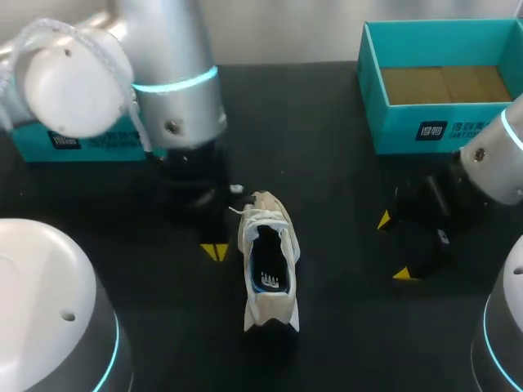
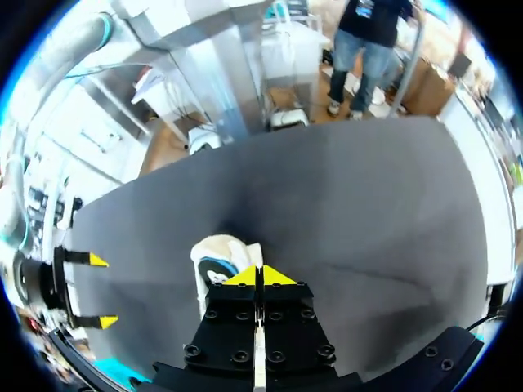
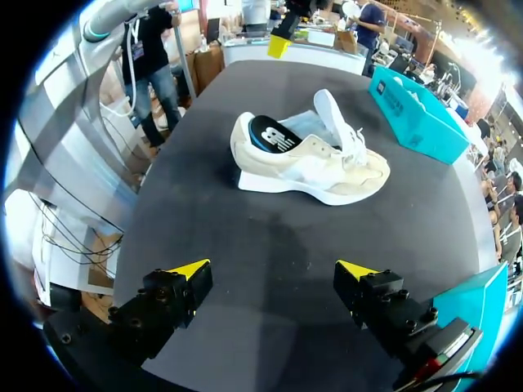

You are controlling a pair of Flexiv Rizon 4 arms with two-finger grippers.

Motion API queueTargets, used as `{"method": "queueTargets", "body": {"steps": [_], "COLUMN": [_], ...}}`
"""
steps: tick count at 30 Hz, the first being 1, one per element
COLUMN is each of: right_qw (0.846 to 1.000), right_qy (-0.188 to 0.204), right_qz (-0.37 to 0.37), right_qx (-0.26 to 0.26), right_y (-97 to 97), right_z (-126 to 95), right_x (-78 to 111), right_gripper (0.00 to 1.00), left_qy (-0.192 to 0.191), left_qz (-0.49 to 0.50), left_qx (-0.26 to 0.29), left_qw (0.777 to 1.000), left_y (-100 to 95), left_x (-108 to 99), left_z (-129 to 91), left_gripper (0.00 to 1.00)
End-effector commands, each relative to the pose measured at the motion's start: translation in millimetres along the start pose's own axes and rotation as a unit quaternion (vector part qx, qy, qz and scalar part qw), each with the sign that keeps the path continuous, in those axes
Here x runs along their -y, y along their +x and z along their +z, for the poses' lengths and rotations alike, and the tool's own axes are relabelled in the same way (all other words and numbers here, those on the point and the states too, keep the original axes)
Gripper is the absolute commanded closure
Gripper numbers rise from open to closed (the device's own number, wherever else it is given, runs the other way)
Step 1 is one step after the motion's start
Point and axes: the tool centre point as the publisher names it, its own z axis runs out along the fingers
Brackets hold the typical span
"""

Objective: Take the shoe out of the shoebox, open the shoe tongue, remove and reinsert the insole, then place the shoe into the shoebox

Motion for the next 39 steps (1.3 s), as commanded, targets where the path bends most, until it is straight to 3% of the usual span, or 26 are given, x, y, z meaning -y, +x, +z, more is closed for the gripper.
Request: {"method": "queueTargets", "body": {"steps": [1,6,8,17,18,22,39], "right_qw": [1.000,1.000,1.000,1.000,1.000,1.000,1.000], "right_qy": [0.001,0.001,0.001,0.001,0.001,0.001,0.001], "right_qz": [0.000,0.000,0.000,0.000,0.000,0.000,0.000], "right_qx": [0.001,0.001,0.001,0.001,0.001,0.001,0.001], "right_y": [0.5,0.5,0.5,0.5,0.5,0.5,0.5], "right_z": [0.6,0.6,0.6,0.6,0.6,0.6,0.6], "right_x": [-0.3,-0.3,-0.3,-0.3,-0.3,-0.3,-0.3], "right_gripper": [0.00,0.00,0.00,0.00,0.00,0.00,0.00], "left_qy": [-0.005,-0.015,-0.003,-0.003,-0.025,-0.043,-0.036], "left_qz": [0.015,0.024,0.029,0.029,0.029,0.049,0.024], "left_qx": [-0.021,-0.023,-0.028,-0.028,-0.036,-0.062,-0.078], "left_qw": [1.000,0.999,0.999,0.999,0.999,0.996,0.996], "left_y": [-32.7,-43.5,-45.4,-45.4,-50.7,-58.1,-24.2], "left_x": [-18.3,-35.0,-40.7,-40.7,-42.6,-44.1,-49.4], "left_z": [21.8,31.7,33.8,33.8,40.7,62.6,80.0], "left_gripper": [1.00,1.00,1.00,1.00,1.00,1.00,1.00]}}
